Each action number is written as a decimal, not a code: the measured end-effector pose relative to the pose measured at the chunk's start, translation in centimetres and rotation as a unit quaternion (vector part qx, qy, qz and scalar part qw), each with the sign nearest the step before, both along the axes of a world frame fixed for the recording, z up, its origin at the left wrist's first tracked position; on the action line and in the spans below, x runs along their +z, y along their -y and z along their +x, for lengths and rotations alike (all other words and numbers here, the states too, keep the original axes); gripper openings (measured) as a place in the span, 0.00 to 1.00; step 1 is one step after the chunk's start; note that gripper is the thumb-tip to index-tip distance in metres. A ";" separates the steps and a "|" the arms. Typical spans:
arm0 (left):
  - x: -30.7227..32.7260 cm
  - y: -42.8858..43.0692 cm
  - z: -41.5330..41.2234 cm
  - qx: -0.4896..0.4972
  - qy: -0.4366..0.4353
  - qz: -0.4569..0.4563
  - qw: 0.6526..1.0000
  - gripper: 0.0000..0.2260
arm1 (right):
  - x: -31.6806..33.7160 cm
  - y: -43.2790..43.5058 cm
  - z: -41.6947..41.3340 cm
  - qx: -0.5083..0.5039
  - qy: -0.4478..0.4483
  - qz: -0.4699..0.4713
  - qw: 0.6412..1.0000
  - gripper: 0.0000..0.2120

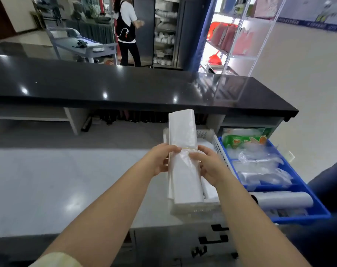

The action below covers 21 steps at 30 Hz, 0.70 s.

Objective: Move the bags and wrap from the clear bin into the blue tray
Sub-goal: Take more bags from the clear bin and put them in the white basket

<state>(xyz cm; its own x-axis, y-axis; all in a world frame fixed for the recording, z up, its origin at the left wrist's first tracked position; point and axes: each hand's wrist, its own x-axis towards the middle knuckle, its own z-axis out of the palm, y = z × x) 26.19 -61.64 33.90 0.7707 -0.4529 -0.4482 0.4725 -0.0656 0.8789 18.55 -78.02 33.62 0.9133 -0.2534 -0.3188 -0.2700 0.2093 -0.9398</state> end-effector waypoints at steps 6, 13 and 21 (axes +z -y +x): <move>-3.1 3.4 3.2 0.021 0.098 0.162 0.982 0.09 | -4.1 3.7 3.7 0.013 -0.067 0.024 0.997 0.17; -5.8 1.8 3.9 0.024 0.248 0.292 0.923 0.16 | -8.3 2.9 5.0 0.025 -0.135 -0.122 0.983 0.21; -5.3 -1.1 3.0 0.018 0.336 0.353 0.873 0.16 | -7.4 1.0 5.1 0.041 -0.062 -0.430 0.900 0.24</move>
